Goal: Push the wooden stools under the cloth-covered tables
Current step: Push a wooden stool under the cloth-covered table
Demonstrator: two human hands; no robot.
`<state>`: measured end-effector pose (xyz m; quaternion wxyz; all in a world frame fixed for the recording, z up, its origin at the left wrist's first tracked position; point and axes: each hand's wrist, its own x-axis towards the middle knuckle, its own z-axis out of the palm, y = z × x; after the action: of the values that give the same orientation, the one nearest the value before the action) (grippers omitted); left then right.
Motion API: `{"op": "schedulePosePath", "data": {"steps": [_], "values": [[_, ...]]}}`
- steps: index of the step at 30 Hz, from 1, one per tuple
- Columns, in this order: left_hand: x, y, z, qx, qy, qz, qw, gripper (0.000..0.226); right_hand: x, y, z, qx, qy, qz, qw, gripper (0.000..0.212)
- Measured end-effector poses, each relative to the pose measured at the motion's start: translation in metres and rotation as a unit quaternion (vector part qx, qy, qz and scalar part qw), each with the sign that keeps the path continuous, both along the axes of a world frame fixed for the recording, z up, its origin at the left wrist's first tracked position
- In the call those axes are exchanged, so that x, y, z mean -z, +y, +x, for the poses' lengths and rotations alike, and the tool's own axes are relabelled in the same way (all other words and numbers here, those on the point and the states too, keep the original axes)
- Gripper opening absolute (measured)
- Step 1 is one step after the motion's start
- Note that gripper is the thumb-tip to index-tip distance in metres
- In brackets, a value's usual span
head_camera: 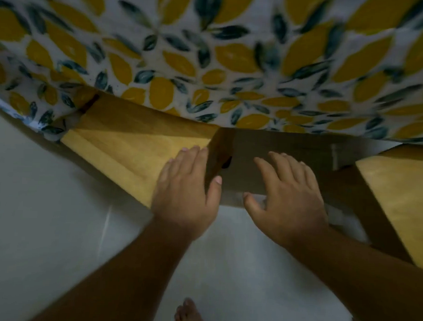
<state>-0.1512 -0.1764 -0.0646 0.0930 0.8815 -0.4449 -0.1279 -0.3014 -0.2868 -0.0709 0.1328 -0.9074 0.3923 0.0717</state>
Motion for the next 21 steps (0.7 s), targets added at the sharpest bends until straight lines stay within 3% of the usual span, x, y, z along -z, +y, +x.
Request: {"op": "schedulePosePath", "data": {"steps": [6,15,21], "values": [[-0.003,-0.085,-0.139,0.037,-0.022,0.000,0.999,0.070,-0.011,-0.074,-0.136,-0.020,0.007,0.004,1.000,0.078],[0.001,-0.166,-0.335,0.095,0.065,-0.014,0.993,0.072,-0.010,-0.167,-0.339,0.021,0.032,0.018,0.999,0.075],[0.046,-0.191,-0.395,0.009,0.052,-0.007,0.999,0.079,0.032,-0.187,-0.390,0.003,0.007,0.008,1.000,0.081]]}}
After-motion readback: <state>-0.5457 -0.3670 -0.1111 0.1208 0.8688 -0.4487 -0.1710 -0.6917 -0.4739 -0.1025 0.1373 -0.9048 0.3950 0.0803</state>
